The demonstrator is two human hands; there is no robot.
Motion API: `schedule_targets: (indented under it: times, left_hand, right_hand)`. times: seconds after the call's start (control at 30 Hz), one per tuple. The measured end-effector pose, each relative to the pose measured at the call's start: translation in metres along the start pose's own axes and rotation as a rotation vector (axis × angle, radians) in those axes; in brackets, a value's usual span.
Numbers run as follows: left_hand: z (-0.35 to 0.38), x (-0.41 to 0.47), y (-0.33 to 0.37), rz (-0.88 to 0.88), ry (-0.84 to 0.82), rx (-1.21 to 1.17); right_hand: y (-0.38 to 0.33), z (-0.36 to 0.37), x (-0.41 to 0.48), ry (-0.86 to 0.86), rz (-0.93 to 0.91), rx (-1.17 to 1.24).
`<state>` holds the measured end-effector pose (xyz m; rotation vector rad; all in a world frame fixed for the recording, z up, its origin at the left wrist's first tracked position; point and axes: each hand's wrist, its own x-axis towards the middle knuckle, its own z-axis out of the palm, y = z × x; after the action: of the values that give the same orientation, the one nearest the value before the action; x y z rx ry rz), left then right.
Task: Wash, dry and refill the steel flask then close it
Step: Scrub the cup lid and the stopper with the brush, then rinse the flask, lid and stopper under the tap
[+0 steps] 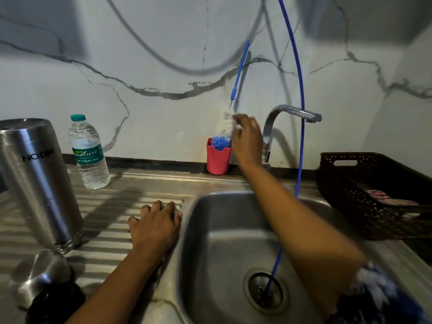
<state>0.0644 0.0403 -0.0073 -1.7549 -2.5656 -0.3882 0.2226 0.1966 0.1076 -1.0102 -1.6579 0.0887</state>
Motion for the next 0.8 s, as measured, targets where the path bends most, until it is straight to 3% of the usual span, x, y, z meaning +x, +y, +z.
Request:
schedule_targets:
  times: [0.13,0.23,0.37,0.5,0.6,0.8]
  left_hand:
    - [-0.002,-0.002,0.002,-0.007,-0.009,0.0]
    - [-0.002,-0.002,0.003,-0.013,-0.017,0.005]
    - [-0.001,-0.001,0.003,-0.021,-0.008,0.021]
    - [0.0,-0.001,0.004,-0.022,-0.012,0.038]
    - [0.0,0.0,0.004,-0.027,-0.014,0.046]
    - [-0.005,-0.004,0.007,-0.023,-0.044,0.052]
  right_hand:
    - [0.05,-0.007,-0.056,-0.089,0.499,-0.127]
    - [0.086,-0.012,-0.038,-0.182,0.689,-0.055]
    - [0.102,-0.006,-0.032,-0.284,0.596,-0.077]
    - [0.119,-0.007,-0.045,-0.311,0.33,-0.271]
    - [0.122,-0.007,-0.046,-0.482,0.117,-0.509]
    - [0.092,-0.031,-0.029,-0.83,0.1,-0.768]
